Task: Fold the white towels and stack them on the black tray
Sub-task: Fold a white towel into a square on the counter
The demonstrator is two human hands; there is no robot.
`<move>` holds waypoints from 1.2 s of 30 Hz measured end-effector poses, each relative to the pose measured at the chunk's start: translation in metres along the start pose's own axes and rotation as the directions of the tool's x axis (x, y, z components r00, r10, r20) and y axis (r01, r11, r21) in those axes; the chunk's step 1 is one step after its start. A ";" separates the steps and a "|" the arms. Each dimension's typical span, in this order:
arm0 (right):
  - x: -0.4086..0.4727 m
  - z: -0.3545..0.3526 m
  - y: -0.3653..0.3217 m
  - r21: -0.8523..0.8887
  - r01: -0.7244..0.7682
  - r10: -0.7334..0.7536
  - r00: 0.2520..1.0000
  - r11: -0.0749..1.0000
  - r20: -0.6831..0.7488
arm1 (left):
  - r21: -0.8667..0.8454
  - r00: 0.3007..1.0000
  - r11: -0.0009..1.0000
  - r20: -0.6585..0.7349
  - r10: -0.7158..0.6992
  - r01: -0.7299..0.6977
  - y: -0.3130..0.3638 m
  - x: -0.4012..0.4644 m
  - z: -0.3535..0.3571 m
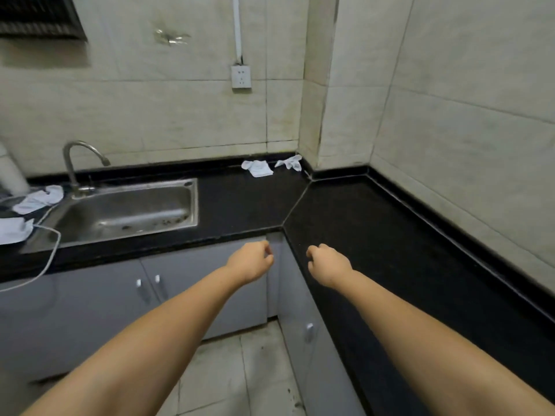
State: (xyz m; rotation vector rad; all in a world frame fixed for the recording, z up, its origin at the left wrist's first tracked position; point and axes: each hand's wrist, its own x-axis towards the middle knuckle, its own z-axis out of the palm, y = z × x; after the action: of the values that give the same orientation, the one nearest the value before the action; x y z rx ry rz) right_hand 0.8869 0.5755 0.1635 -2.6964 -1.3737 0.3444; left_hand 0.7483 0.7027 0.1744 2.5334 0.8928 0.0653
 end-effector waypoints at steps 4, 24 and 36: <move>0.086 -0.002 -0.022 0.020 0.075 -0.076 0.997 0.997 0.034 | 0.005 0.999 0.999 -0.007 -0.046 0.046 -0.027 0.059 -0.014; 0.474 0.008 -0.019 0.091 -0.129 0.117 0.985 0.987 0.129 | -0.078 0.983 0.997 0.184 -0.011 0.025 -0.173 0.458 -0.056; 0.701 0.013 0.000 0.117 0.084 -0.079 0.996 0.990 -0.052 | -0.049 0.999 0.998 0.004 -0.044 0.044 -0.192 0.647 -0.021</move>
State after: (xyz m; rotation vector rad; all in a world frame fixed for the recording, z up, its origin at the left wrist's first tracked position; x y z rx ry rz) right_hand 1.2820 1.1416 0.0408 -2.5286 -1.3988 0.3420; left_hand 1.1430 1.2349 0.0451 2.4667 0.9339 0.0689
